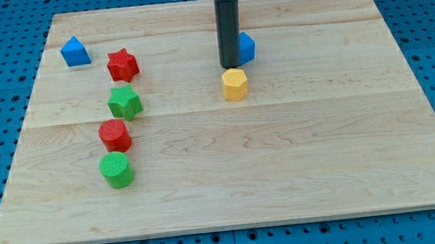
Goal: Place the blue cube to the top left of the yellow hexagon
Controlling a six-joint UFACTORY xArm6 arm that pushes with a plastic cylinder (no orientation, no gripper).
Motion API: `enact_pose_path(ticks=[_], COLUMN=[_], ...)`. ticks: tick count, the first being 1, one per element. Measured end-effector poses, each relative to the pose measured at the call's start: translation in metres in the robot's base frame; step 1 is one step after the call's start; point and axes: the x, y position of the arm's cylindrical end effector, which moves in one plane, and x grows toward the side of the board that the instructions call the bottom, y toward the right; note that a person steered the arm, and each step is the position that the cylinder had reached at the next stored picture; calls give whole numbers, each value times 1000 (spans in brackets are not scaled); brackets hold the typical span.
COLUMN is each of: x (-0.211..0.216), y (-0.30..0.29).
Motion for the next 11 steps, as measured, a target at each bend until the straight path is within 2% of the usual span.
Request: enact_pose_path(ticks=[2,3,4,5,6,8,10,11], x=[6,-8,-40,-50,-72,-123,-135,-83], y=[72,92,57,8,11,-132,-309,-343])
